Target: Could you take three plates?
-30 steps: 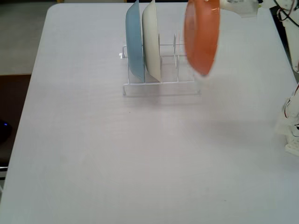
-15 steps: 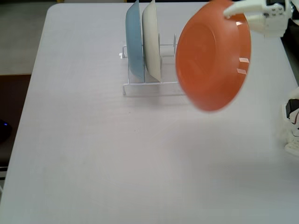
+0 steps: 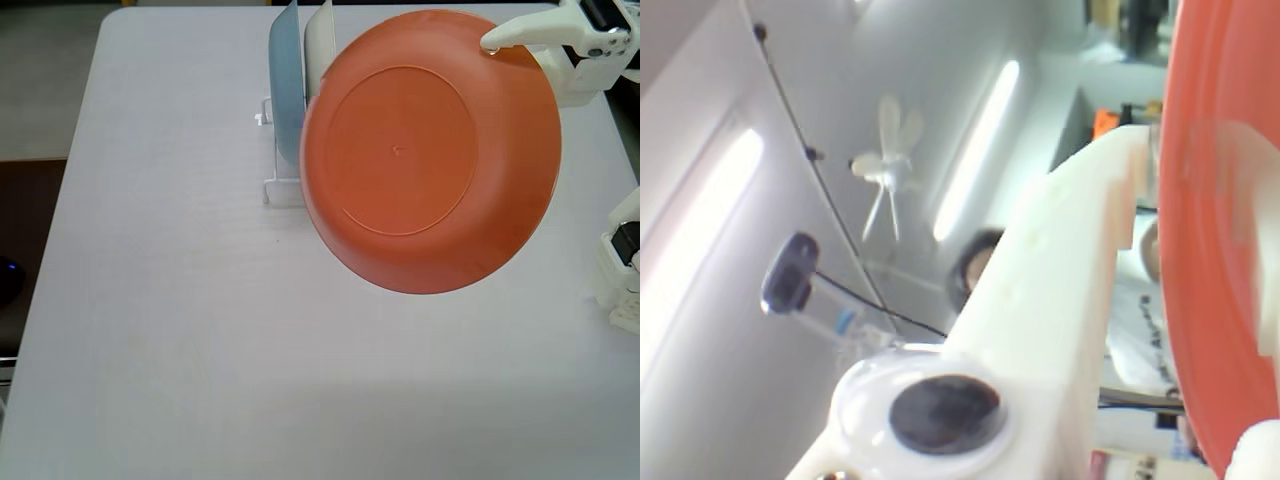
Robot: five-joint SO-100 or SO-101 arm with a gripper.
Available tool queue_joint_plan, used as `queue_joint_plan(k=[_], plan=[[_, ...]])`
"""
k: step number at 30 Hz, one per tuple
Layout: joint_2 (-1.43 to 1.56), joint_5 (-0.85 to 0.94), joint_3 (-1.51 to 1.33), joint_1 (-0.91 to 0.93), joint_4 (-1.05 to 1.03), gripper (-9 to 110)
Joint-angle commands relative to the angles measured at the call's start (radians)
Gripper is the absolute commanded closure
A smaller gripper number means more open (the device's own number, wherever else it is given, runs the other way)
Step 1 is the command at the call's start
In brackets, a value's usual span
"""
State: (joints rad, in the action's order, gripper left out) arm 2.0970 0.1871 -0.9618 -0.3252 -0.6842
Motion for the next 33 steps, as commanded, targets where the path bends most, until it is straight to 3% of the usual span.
queue_joint_plan(k=[1,33], plan=[[-0.017,-0.006,0.009,-0.006,0.071,102],[-0.072,0.034,0.008,0.028,0.129,102]])
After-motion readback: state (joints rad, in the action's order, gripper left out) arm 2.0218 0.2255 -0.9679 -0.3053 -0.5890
